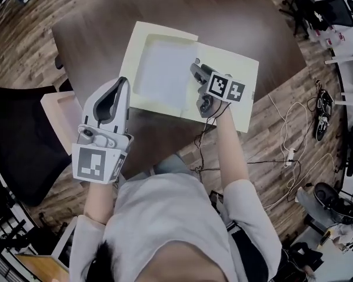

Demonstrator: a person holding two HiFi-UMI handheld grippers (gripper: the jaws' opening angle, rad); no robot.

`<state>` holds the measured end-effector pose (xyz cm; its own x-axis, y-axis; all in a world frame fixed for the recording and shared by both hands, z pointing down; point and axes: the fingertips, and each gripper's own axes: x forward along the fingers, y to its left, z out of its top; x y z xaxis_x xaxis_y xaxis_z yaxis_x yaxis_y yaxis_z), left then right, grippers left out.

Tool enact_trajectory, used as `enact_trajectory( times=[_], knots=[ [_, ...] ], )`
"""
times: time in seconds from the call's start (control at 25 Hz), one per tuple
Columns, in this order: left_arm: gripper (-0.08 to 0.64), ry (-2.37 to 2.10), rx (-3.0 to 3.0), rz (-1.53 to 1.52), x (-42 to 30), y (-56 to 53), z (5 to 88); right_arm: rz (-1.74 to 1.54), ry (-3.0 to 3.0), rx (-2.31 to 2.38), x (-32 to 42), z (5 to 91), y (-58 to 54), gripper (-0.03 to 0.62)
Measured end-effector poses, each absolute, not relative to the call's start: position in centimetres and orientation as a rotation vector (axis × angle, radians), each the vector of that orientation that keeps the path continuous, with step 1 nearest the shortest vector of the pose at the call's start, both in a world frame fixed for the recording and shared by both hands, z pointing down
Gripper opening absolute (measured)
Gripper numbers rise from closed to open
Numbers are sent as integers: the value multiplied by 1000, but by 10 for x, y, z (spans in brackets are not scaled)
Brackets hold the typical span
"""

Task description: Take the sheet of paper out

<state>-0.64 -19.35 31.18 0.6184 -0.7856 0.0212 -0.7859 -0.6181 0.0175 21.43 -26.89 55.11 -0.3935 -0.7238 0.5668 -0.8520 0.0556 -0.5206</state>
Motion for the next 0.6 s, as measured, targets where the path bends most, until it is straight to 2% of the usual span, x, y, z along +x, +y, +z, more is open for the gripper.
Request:
enact_trajectory(
  times=[0.6],
  knots=[
    [9, -1478, 2713, 90, -18, -220, 331, 1405, -2009, 1542, 215, 608, -318, 169]
  ],
)
